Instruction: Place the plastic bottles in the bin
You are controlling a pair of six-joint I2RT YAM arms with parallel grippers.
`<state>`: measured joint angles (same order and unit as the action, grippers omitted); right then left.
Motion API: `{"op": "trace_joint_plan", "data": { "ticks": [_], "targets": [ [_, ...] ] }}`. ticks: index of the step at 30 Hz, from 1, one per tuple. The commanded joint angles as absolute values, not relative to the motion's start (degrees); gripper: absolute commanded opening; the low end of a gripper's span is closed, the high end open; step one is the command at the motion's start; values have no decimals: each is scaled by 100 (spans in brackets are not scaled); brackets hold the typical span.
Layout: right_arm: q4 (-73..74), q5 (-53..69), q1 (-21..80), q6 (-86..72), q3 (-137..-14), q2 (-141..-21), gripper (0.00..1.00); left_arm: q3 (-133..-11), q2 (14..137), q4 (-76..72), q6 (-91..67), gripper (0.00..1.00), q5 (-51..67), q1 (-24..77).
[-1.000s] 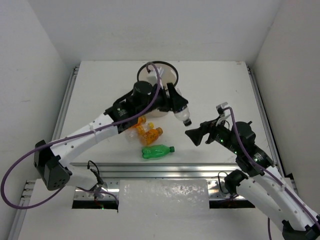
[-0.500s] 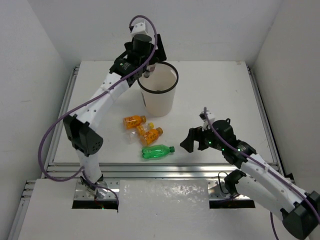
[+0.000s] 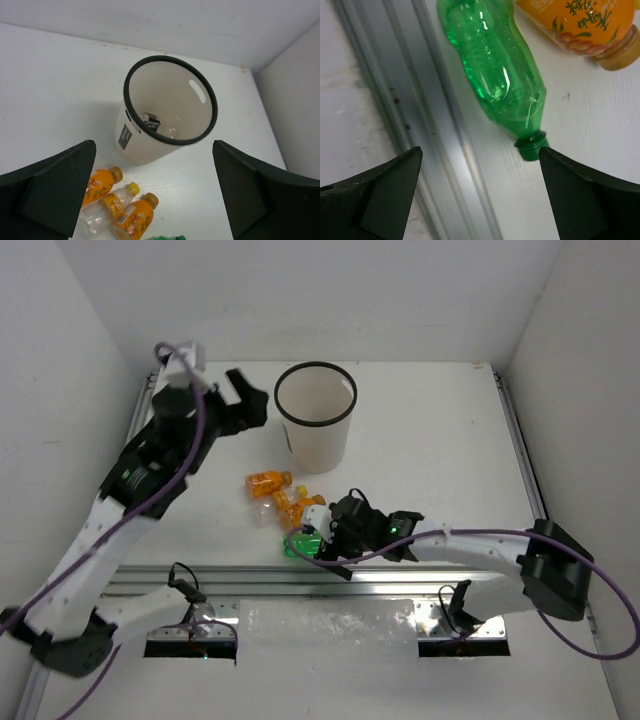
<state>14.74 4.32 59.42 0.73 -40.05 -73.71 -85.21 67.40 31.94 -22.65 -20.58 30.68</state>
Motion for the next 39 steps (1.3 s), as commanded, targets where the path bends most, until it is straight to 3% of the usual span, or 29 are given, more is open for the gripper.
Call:
{"op": "trace_joint_plan", "data": {
  "ticks": [1, 8, 11, 15, 19, 20, 25, 29, 34, 39],
  "targets": [
    [863, -316, 6021, 1194, -4507, -7847, 99, -7379, 5691, 2953, -2303, 100, -1934, 3076],
    [633, -361, 6021, 1889, -5044, -8937, 97, -6189, 4676, 3031, -2048, 100, -1784, 3076],
    [852, -247, 6021, 1820, -5238, -9412, 91, -6039, 4588, 3111, -2030, 100, -1644, 3076],
    [967, 192, 6021, 1565, -5142, -9519, 74, -5836, 4386, 3111, -2048, 100, -1600, 3076],
    [774, 492, 6038, 1328, -4756, -9064, 44, -5740, 4254, 3155, -2109, 100, -1547, 3076],
    [721, 579, 6038, 1284, -4677, -8914, 41, -5722, 4228, 3173, -2127, 100, -1460, 3076],
    [-209, 730, 6038, 661, -3956, -7517, 35, -5380, 4148, 2954, -2346, 100, -424, 3076],
    [-493, -24, 5924, -560, -3744, -6435, 31, -5063, 4140, 2322, -2539, 100, 1079, 3067],
    [-1, -1045, 5390, -1230, -4672, -5765, 28, -4940, 3701, 2503, -2978, 100, -320, 3076],
    [720, -722, 4222, -1038, -6507, -6816, 29, -4755, 3919, 2865, -3006, 100, -844, 3076]
  ]
}}
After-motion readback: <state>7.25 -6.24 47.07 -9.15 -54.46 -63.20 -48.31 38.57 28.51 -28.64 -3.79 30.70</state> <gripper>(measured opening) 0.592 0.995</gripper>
